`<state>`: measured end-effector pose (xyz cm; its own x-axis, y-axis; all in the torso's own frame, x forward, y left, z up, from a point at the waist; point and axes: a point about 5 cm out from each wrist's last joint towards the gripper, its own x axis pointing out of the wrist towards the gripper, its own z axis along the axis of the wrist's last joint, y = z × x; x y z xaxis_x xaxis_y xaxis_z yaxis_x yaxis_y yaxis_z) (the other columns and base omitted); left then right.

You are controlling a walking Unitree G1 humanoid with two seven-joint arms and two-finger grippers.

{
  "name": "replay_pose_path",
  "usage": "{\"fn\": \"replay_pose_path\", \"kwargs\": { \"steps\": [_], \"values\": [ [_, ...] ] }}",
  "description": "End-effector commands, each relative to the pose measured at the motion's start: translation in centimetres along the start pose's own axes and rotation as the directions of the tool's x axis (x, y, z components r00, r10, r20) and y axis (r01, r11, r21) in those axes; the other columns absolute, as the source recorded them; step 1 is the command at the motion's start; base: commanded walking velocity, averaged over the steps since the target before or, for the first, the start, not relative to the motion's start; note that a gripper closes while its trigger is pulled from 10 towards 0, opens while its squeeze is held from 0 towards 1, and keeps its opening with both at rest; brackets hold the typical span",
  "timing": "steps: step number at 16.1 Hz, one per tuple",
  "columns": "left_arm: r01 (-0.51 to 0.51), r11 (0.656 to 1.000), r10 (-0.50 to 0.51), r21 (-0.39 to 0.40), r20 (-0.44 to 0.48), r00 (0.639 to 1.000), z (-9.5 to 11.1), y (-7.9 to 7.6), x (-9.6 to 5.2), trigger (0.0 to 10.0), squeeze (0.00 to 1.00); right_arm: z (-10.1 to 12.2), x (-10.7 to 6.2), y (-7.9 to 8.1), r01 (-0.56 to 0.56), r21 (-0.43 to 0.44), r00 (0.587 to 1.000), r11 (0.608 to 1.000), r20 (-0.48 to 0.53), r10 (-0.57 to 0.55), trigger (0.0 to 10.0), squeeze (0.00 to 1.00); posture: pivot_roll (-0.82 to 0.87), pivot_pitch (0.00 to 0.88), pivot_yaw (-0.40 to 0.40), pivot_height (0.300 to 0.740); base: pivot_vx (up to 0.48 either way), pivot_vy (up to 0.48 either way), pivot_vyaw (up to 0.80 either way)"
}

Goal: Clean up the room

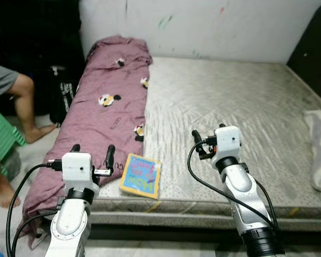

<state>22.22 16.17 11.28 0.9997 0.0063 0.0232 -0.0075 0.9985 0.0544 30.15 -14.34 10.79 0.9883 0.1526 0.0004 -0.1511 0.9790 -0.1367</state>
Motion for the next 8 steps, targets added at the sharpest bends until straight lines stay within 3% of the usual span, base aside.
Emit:
{"fn": "replay_pose_path", "kwargs": {
  "steps": [1, 3, 8],
  "values": [
    [-0.002, 1.000, 0.002, 0.005, 0.013, 1.000, 0.35, 0.12, 0.05, 10.0, 0.00, 0.16, 0.17, -0.04, -0.001, 0.005, 1.000, 1.000, 0.006, 0.000, 10.0, 0.00, -0.03, 0.000, -0.049, 0.740, 0.251, 0.000, 0.00],
    [-0.001, 1.000, 0.001, 0.004, 0.012, 1.000, 0.32, 0.09, 0.08, 10.0, 0.00, 0.16, 0.21, -0.08, 0.000, 0.004, 1.000, 1.000, 0.006, 0.000, 10.0, 0.00, -0.03, 0.000, -0.050, 0.740, 0.242, 0.000, 0.00],
    [0.000, 1.000, 0.000, 0.005, 0.008, 1.000, 0.27, 0.08, 0.13, 10.0, 0.00, 0.18, 0.23, -0.10, 0.005, 0.008, 1.000, 1.000, 0.006, -0.005, 10.0, 0.00, -0.03, 0.000, -0.049, 0.740, 0.000, 0.000, 0.00]
  ]
}}
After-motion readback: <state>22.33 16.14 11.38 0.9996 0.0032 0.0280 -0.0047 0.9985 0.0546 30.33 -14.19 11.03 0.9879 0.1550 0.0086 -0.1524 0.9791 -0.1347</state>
